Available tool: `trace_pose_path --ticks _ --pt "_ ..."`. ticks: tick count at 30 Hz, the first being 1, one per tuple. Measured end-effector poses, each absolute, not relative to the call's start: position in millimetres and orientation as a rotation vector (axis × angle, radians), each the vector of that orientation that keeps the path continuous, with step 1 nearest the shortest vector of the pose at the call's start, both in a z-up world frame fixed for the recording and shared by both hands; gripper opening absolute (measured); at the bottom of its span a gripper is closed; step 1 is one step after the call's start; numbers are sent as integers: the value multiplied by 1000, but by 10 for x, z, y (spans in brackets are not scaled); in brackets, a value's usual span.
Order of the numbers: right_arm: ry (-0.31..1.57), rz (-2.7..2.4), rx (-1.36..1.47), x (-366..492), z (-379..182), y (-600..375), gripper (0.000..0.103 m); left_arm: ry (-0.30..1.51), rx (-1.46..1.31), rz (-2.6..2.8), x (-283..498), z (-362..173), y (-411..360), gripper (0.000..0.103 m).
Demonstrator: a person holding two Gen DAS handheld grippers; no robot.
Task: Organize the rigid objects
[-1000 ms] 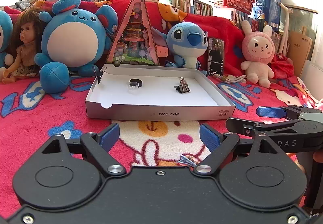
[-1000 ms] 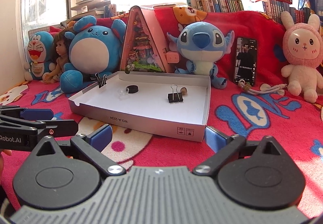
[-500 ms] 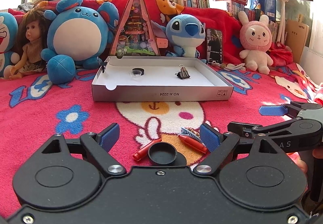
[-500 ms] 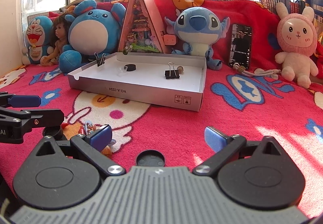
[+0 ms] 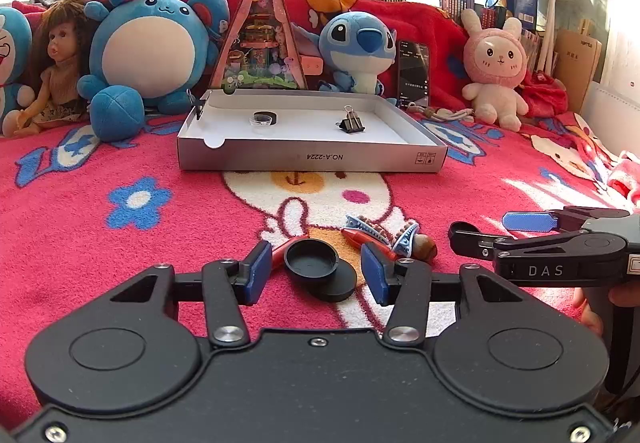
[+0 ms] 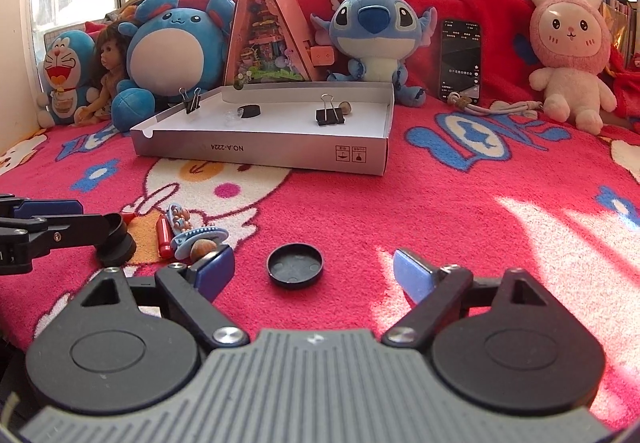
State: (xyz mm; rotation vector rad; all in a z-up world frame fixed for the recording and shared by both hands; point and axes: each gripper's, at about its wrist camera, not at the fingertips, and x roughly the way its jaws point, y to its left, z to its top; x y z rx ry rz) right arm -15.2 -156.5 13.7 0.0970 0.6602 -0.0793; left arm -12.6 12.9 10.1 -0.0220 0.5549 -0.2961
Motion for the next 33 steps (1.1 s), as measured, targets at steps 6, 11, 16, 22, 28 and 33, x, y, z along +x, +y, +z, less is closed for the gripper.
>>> trace_pose_path --ticks 6,11,16,22,28,33 --pt "676 -92 49 -165 112 -1503 81 575 -36 -287 -79 62 125 44" --pt "673 -93 32 -165 105 -1470 71 588 -34 -284 -28 25 100 44" --pt "671 -97 36 -151 107 -1468 56 597 -35 -275 23 -14 70 44" --pt "669 -92 20 -136 105 -1428 46 593 -38 -279 37 -39 45 32" --pt "670 -91 20 -126 106 -1410 37 588 -42 -275 30 -31 39 31" --pt "660 -101 28 -133 127 -1426 37 574 -55 -269 19 25 73 31"
